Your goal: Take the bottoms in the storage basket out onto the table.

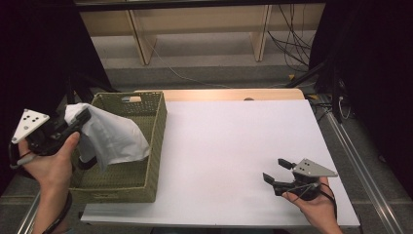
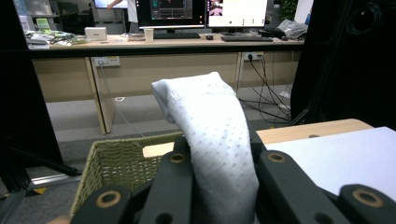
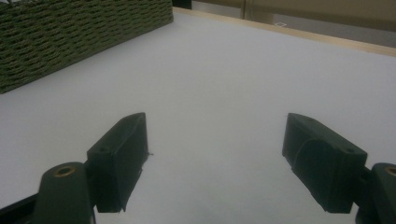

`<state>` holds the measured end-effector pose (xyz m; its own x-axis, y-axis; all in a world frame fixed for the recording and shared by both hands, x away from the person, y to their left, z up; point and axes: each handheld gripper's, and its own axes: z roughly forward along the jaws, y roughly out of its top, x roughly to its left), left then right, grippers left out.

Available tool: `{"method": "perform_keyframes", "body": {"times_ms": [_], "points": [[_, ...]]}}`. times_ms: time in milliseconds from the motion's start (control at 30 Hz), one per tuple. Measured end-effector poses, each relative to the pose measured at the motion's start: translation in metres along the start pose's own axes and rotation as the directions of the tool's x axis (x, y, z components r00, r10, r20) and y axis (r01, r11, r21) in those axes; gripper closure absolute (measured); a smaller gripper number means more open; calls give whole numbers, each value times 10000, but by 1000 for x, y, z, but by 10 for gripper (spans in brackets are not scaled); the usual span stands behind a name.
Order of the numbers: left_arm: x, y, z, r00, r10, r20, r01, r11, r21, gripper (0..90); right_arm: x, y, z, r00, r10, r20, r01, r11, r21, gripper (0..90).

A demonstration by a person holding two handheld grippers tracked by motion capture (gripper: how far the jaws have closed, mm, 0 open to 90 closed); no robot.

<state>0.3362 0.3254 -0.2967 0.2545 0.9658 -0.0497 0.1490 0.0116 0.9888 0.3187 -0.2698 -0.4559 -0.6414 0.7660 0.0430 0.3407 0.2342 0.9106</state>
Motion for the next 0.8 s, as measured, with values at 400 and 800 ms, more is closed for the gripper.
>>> {"method": "perform_keyframes", "body": {"times_ms": [400, 800], "points": [[-8, 16, 9, 9998, 179, 48, -177, 9994, -303, 803, 0, 0, 0, 10000, -63, 67, 63, 10000, -63, 233], [-7, 30, 12, 10000, 50, 30, -47, 9976, -695, 803, 0, 0, 0, 9999, -101, 77, 101, 9999, -52, 231]]}}
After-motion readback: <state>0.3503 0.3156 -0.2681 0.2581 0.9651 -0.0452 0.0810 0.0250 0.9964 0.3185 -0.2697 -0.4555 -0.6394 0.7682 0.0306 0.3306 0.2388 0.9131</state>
